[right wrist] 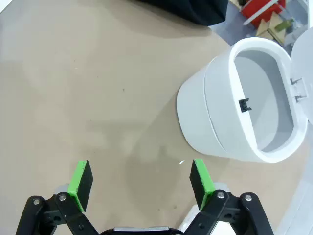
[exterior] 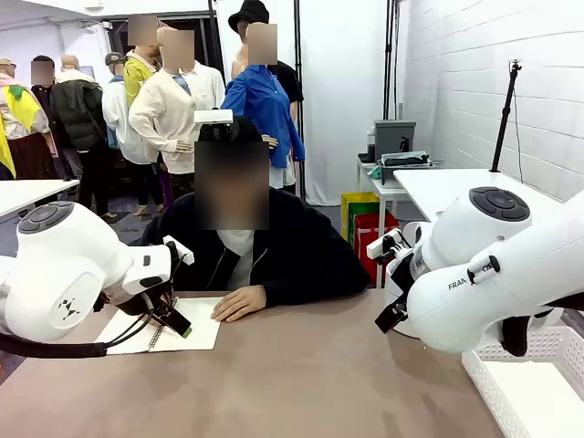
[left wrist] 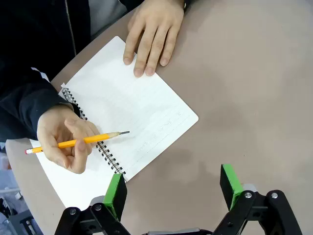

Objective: Sort the paper based on its condition.
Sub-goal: If a person hands you a paper, place it in the Organizing basket , and if it's crumpled, put it in the Trash can.

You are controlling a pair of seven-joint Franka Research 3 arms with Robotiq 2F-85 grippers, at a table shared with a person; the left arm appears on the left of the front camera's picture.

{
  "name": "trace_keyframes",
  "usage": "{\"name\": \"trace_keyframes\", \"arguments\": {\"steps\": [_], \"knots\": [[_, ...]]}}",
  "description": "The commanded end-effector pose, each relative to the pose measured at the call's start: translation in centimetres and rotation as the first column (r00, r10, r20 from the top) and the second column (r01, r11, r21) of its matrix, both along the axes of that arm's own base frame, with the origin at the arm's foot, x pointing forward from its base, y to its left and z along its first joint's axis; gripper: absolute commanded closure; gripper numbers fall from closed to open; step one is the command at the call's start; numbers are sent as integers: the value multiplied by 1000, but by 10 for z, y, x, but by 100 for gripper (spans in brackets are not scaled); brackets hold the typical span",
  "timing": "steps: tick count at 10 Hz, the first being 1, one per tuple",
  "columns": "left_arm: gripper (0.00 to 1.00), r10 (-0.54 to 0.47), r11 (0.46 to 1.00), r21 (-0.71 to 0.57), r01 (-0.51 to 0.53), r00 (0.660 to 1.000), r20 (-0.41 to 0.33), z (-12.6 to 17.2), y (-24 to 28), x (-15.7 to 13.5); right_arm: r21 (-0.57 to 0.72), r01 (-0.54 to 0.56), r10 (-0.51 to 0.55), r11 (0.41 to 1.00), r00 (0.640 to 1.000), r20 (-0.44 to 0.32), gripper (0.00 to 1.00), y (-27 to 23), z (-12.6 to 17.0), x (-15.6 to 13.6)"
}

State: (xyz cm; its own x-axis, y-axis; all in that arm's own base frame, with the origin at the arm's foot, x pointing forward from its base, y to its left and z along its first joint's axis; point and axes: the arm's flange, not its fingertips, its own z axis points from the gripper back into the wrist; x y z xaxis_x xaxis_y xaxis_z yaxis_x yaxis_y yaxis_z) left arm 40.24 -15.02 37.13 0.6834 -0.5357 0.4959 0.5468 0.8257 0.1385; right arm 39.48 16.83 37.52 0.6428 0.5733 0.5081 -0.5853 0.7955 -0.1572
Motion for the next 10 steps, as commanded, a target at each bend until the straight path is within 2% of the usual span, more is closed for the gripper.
{"name": "trace_keyframes", "arguments": {"steps": [1,10], "knots": [[0,0,1000,0,0,1000,0,0,0,0,0,0,0,1000,1000,0,0,0,0,0],[0,0,1000,0,0,1000,0,0,0,0,0,0,0,1000,1000,0,0,0,0,0]]}}
